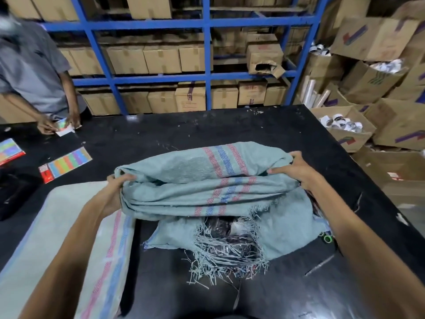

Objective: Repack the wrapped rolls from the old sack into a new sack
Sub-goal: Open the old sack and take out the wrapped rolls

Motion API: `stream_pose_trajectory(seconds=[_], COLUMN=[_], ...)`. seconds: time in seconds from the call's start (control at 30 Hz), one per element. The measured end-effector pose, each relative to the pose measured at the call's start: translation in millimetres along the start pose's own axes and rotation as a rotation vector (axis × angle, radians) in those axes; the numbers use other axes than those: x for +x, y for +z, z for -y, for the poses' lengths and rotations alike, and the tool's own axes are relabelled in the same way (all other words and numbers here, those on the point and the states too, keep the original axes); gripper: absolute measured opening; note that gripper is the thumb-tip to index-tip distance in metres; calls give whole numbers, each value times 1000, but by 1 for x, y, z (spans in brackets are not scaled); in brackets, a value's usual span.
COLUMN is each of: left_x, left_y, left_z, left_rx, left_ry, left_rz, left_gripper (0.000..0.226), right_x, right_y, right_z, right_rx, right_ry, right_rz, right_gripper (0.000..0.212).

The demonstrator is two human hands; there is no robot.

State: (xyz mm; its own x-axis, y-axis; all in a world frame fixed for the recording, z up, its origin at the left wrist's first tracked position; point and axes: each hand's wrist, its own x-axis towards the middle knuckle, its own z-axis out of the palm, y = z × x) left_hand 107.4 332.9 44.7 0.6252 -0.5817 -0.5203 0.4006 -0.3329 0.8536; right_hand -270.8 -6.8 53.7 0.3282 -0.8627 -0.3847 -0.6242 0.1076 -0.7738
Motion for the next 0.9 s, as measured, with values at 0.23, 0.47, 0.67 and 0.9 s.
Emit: stream_pose_trajectory(seconds=[0.23,0.47,0.67,0.9], left_x=[17,4,-6,18], left_y=[51,102,127,7], left_z=[30,3,-13,-13], left_rx=[741,-546,-423,-289], left_ry=[194,-174,-174,-252], left_rz=[-729,-181,64,170], left_gripper=[64,23,22,50], right_x=[-7,-5,-1,17], right_y=[17,45,43,-30], right_z=[8,15,14,-37], right_rx=[-498,-71,44,125], right_ry=[-176,-53,84,145], right_rz=[-488,-374,-49,70], right_gripper=[35,21,26,8])
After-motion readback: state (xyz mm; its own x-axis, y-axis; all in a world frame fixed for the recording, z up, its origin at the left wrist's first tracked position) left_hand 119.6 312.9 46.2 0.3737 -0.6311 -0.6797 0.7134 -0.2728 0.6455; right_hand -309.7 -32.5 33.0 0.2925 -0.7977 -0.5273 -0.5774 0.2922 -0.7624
